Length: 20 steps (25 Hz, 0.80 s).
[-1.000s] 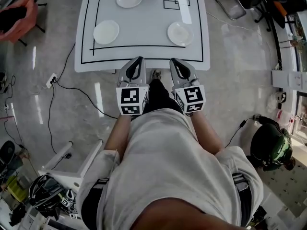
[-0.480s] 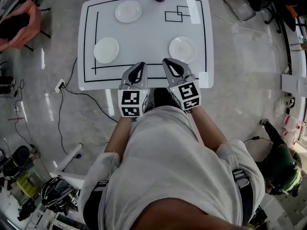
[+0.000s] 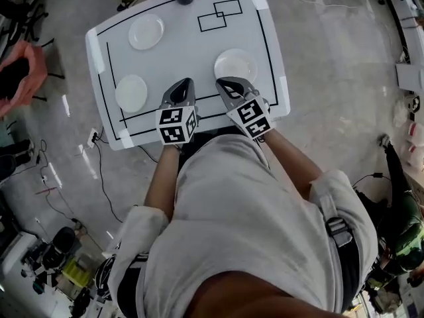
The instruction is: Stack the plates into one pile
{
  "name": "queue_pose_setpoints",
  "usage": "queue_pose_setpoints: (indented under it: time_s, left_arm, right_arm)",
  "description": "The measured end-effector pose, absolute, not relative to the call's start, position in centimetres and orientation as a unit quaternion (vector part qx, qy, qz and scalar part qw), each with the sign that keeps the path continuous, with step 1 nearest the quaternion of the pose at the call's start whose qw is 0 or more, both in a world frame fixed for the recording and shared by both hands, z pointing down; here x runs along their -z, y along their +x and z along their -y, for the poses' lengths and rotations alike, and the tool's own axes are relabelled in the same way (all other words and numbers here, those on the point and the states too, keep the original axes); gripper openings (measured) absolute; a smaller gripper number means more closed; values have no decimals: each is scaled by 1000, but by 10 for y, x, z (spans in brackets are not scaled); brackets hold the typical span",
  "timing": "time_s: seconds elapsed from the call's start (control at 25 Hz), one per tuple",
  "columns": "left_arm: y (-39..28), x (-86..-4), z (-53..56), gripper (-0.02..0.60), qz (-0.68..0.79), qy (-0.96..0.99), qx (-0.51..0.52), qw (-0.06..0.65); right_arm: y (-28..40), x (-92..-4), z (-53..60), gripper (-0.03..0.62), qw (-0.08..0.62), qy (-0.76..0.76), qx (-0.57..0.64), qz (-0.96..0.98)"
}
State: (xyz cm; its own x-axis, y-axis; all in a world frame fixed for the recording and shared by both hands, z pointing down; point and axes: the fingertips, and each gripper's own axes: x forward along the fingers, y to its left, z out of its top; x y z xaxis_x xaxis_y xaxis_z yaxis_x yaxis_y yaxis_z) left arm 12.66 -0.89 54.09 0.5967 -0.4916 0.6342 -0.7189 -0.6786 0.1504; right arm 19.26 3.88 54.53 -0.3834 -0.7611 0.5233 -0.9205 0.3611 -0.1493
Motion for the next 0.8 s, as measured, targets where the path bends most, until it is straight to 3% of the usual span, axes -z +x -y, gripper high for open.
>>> queue_pose_setpoints:
  time_s: [0.28, 0.68, 0.8]
  left_arm:
    - [152, -571, 22, 3, 325, 871, -299, 216]
    - [193, -616, 7, 3, 228, 864, -367, 259]
    - [203, -630, 2, 3, 225, 855, -378, 273]
  right_arm:
    - [227, -578, -41, 2, 218, 550, -259, 763]
    - [270, -605, -61, 6, 208, 617, -320, 689]
    - [285, -614, -64, 71, 212, 623, -329, 678]
